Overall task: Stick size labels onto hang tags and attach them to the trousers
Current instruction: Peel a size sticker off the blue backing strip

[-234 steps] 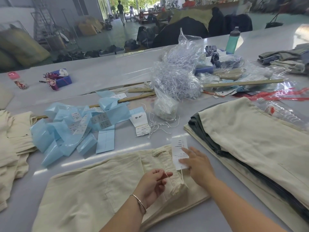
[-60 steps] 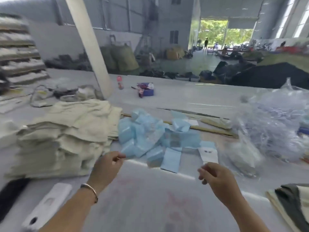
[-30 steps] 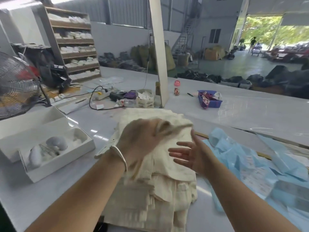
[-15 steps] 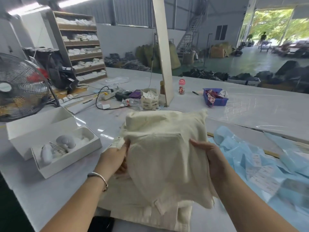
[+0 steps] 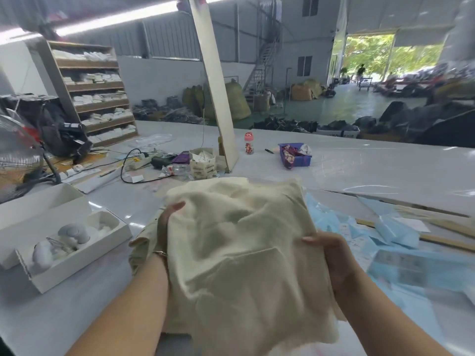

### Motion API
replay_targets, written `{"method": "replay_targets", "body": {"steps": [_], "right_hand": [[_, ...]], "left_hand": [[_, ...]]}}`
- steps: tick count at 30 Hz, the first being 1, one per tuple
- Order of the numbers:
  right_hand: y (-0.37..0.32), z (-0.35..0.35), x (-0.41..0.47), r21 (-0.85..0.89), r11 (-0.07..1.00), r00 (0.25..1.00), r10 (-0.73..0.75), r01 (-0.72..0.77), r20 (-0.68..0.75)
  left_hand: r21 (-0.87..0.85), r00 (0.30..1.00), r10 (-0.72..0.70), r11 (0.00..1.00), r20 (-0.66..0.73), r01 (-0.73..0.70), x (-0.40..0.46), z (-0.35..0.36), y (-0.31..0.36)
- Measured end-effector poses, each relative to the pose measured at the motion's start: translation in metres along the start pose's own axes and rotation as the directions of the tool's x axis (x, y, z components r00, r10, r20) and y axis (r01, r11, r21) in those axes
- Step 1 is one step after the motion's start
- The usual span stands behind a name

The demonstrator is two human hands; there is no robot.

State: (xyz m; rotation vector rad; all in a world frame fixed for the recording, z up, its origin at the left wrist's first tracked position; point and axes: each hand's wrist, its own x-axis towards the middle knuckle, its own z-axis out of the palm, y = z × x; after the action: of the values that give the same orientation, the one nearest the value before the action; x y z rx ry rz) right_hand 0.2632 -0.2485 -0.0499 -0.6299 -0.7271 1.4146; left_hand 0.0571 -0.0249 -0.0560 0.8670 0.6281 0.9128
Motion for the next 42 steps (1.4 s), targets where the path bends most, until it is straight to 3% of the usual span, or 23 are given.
{"method": "replay_targets", "body": {"steps": [1,4,7,10,13,18,21,24,29,32,34,36,38,39,40,42], "right_hand": [[-0.002,-0.007,-0.010,0.047,0.998,0.999,-0.041,0.040,0.026],[-0.012,-0.023,-0.037,0.054,0.996,0.993,-0.066,0.071,-0.100],[-0.022,-0.027,-0.067,0.098,0.985,0.983,-0.125,0.139,-0.136],[-0.042,-0.024,-0.111,0.076,0.970,0.959,-0.214,0.231,-0.184],[-0.075,-0.027,-0.172,-0.006,0.962,0.951,-0.271,0.273,-0.148],[-0.133,-0.024,-0.272,-0.289,0.928,0.905,-0.319,0.237,-0.282],[-0.162,-0.025,-0.332,-0.336,0.895,0.863,-0.398,0.292,-0.311],[-0.177,-0.026,-0.379,-0.406,0.887,0.856,-0.374,0.218,-0.356],[-0.186,-0.025,-0.424,-0.397,0.880,0.774,-0.436,0.261,-0.459],[-0.187,-0.019,-0.434,-0.408,0.870,0.781,-0.451,0.276,-0.433],[-0.185,-0.011,-0.434,-0.413,0.865,0.789,-0.455,0.284,-0.412],[-0.183,0.000,-0.430,-0.421,0.861,0.792,-0.459,0.286,-0.401],[-0.181,0.012,-0.425,-0.439,0.855,0.789,-0.462,0.275,-0.404],[-0.180,0.017,-0.422,-0.450,0.850,0.786,-0.467,0.273,-0.405],[-0.180,0.023,-0.420,-0.462,0.844,0.782,-0.474,0.272,-0.405],[-0.178,0.031,-0.416,-0.494,0.826,0.770,-0.493,0.270,-0.404]], "left_hand": [[-0.018,0.997,0.004,1.000,0.074,-0.003,-0.004,0.011,0.008],[-0.048,0.972,0.061,0.998,0.228,-0.051,-0.036,0.056,0.025],[-0.054,0.899,0.127,0.992,0.418,-0.115,-0.079,0.112,0.039],[-0.087,0.825,0.217,0.976,0.522,-0.202,-0.128,0.170,0.050],[-0.046,0.781,0.316,0.937,0.539,-0.347,-0.172,0.220,0.052],[0.108,0.762,0.323,0.884,0.561,-0.454,-0.242,0.287,0.038],[0.140,0.757,0.310,0.874,0.575,-0.465,-0.270,0.320,0.021],[0.193,0.748,0.262,0.866,0.609,-0.461,-0.287,0.338,-0.006],[0.303,0.762,0.121,0.869,0.636,-0.391,-0.295,0.328,-0.045],[0.413,0.793,0.022,0.845,0.609,-0.339,-0.293,0.310,-0.041],[0.613,0.879,-0.036,0.730,0.475,-0.302,-0.292,0.297,-0.028],[0.819,0.935,0.127,0.453,0.330,-0.351,-0.287,0.288,-0.017],[0.873,0.844,0.374,0.151,0.384,-0.464,-0.290,0.293,-0.015],[0.847,0.792,0.392,0.059,0.467,-0.528,-0.297,0.301,-0.017],[0.804,0.760,0.326,-0.001,0.562,-0.594,-0.308,0.311,-0.021],[0.707,0.705,0.049,-0.065,0.707,-0.704,-0.332,0.337,-0.030]]}}
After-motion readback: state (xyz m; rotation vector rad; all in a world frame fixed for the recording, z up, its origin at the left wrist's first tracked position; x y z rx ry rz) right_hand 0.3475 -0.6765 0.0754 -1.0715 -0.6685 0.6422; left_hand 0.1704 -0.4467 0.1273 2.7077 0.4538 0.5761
